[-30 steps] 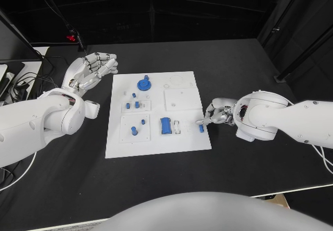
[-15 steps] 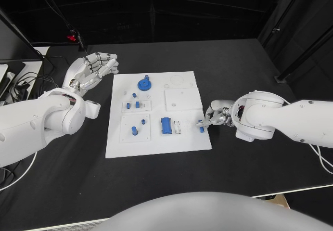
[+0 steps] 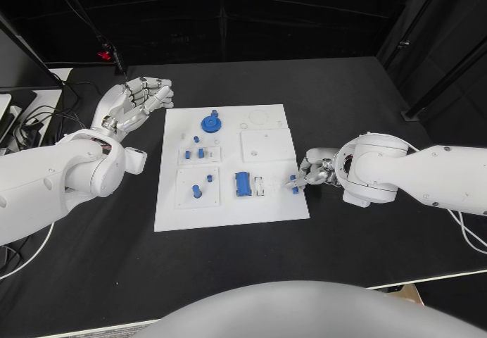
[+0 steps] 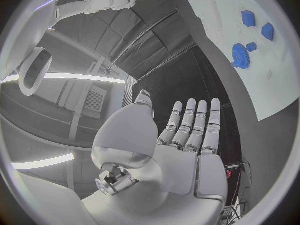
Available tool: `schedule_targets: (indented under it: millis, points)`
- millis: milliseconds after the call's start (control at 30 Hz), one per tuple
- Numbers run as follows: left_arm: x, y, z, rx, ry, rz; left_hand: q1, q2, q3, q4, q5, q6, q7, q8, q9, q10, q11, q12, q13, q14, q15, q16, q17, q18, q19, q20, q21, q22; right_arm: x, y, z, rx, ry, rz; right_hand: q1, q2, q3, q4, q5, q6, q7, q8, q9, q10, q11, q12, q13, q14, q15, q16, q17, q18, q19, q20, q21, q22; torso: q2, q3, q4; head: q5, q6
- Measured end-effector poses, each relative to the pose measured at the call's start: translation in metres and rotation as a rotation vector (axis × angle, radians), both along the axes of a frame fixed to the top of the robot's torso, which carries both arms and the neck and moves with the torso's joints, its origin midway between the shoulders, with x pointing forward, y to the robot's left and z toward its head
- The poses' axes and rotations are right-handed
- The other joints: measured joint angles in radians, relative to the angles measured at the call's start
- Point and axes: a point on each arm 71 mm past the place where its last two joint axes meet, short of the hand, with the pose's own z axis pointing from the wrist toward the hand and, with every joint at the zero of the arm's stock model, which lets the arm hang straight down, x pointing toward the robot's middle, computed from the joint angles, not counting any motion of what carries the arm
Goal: Assemble the parts on the task board
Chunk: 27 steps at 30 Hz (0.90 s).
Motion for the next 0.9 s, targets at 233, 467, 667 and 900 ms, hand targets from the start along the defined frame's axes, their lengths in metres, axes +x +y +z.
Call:
schedule_targets:
  millis: [233, 467, 667, 900]
  points:
    - [0.000, -0.001, 0.000, -0.001, 0.001, -0.002, 0.000, 0.000, -0.003, 0.003, 0.000, 0.000, 0.000, 0.000, 0.000, 0.000, 0.000, 0.000, 0.000, 0.000, 0.000, 0.000, -0.001, 0.000, 0.000, 0.000, 0.000, 0.000, 0.001, 0.002, -0.002, -0.010, 0.013, 0.009, 0.007, 0.011, 0.006, 0.000, 0.014, 0.001, 0.001, 0.000, -0.006, 0.000, 0.000, 0.002, 0.000, 0.000, 0.000, 0.000, 0.000, 0.000, -0.003, -0.004, 0.000, 0.000, 0.000, 0.0000, 0.0000, 0.000, 0.000]
    - [-0.001, -0.001, 0.000, -0.001, 0.001, -0.003, 0.000, 0.000, -0.003, 0.003, 0.000, 0.000, 0.000, 0.000, 0.000, 0.000, 0.000, 0.000, 0.000, 0.000, 0.000, 0.000, -0.001, 0.000, 0.000, 0.000, 0.000, 0.000, 0.004, 0.005, -0.003, -0.017, 0.020, 0.018, 0.006, 0.028, 0.012, 0.002, 0.032, 0.003, 0.000, -0.007, -0.008, 0.000, 0.000, -0.001, 0.001, 0.000, 0.000, 0.000, 0.000, 0.000, 0.000, -0.008, 0.000, 0.000, 0.000, 0.0000, 0.0000, 0.001, 0.000]
    - [-0.001, -0.001, 0.000, -0.002, 0.002, -0.005, 0.000, 0.000, -0.003, 0.003, 0.000, -0.004, 0.004, 0.000, 0.000, 0.000, 0.000, 0.004, 0.000, 0.000, 0.000, 0.000, -0.001, 0.000, 0.000, 0.000, 0.000, 0.000, 0.007, 0.008, -0.003, -0.017, 0.018, 0.023, 0.013, 0.034, 0.017, 0.002, 0.050, -0.001, 0.002, -0.012, -0.007, 0.000, 0.000, -0.001, 0.001, 0.000, 0.000, 0.000, 0.000, 0.000, 0.000, -0.008, 0.000, 0.000, 0.000, -0.0002, -0.0006, 0.001, 0.000]
    - [-0.001, -0.001, 0.000, -0.002, 0.003, -0.006, 0.000, 0.000, -0.003, 0.003, 0.000, -0.004, 0.004, 0.000, 0.000, 0.000, 0.000, 0.004, 0.000, 0.000, 0.000, 0.000, -0.001, 0.000, 0.000, 0.000, 0.000, 0.000, 0.008, 0.011, -0.003, -0.014, 0.016, 0.027, 0.045, 0.039, 0.039, -0.009, 0.060, -0.016, 0.013, -0.012, 0.004, -0.002, 0.002, 0.002, 0.022, -0.002, 0.003, 0.000, 0.000, 0.000, 0.000, -0.008, 0.000, 0.000, 0.000, -0.0002, -0.0012, 0.000, 0.000]
